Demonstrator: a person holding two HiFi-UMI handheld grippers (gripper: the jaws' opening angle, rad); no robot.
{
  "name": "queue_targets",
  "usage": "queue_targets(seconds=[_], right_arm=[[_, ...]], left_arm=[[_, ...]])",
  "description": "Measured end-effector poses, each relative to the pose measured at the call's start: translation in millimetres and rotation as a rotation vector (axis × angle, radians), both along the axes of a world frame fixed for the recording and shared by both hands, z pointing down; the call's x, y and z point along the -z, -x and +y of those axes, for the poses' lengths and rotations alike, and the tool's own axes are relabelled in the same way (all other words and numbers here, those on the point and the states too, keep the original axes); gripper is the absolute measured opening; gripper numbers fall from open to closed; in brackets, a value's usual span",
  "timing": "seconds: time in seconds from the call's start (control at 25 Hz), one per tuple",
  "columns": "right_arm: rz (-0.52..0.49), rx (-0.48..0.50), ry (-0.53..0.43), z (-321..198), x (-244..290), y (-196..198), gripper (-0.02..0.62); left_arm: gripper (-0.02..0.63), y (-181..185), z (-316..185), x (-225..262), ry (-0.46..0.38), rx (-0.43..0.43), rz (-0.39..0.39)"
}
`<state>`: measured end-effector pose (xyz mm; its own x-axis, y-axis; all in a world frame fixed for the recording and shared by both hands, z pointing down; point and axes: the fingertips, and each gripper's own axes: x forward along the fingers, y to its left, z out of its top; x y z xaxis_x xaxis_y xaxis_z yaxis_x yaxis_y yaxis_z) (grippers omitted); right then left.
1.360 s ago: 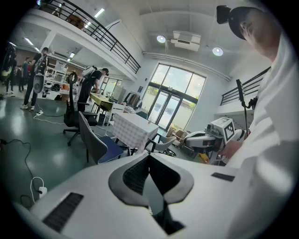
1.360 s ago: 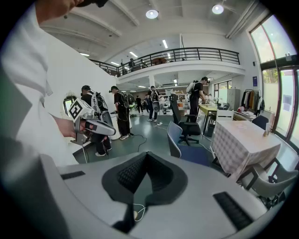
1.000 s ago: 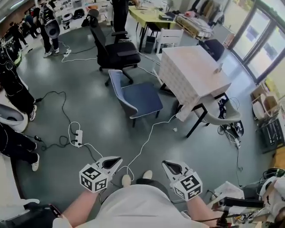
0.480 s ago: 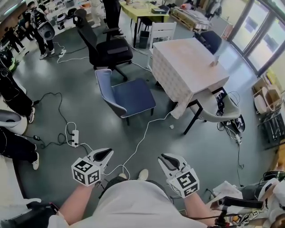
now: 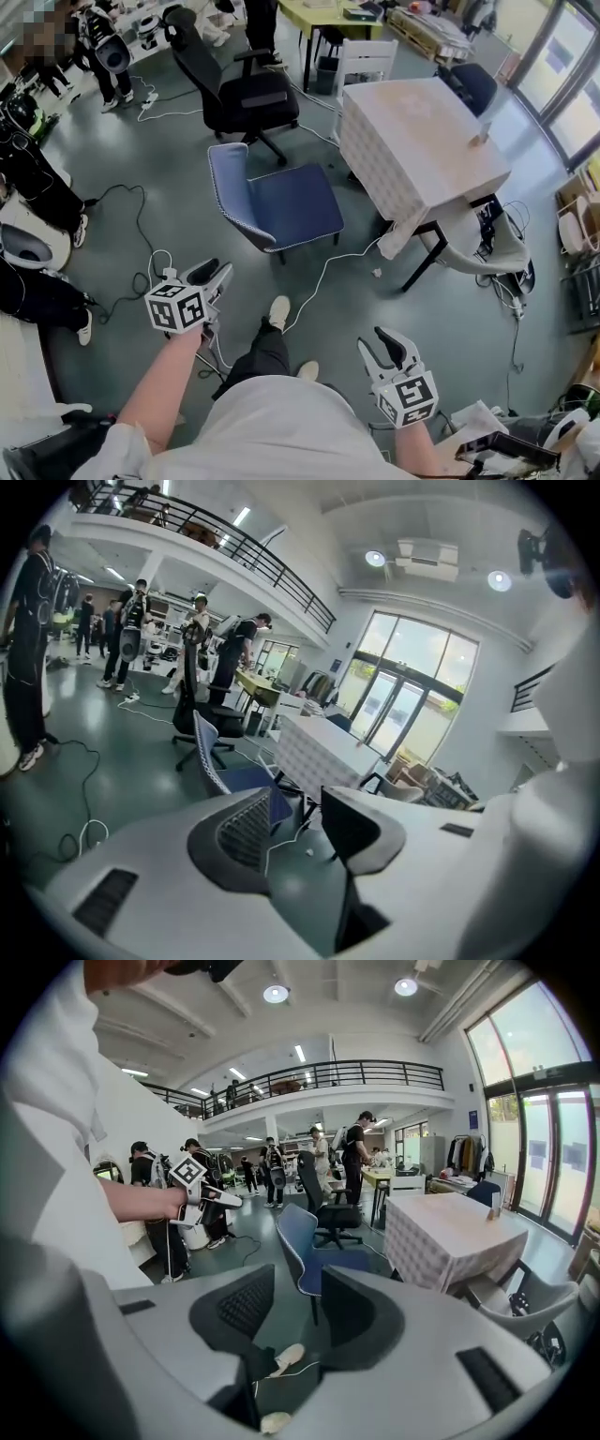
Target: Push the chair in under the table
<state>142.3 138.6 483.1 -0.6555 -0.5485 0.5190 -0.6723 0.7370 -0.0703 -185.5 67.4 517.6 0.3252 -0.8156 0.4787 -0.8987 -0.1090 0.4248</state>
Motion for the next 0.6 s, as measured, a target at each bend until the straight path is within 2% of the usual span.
queue_targets(seconds=[0.2, 0.4, 0.6], right_arm=[[0.023, -0.077, 0.011, -65.7, -2.4, 0.8, 0.154], [0.058, -0.149, 0.003, -136.1, 9.2, 22.9, 0.153], [0.085, -0.220, 0.048, -176.2, 11.0, 43.7, 0.153]], left_arm=[[0.177, 74.8, -109.4, -41.1, 0.084, 0.108, -0.075], [0.206, 134.0, -204.9, -99.2, 0.216, 0.167, -0.053], [0.224, 169.2, -263.2, -158.8, 0.345, 0.211, -0.031]])
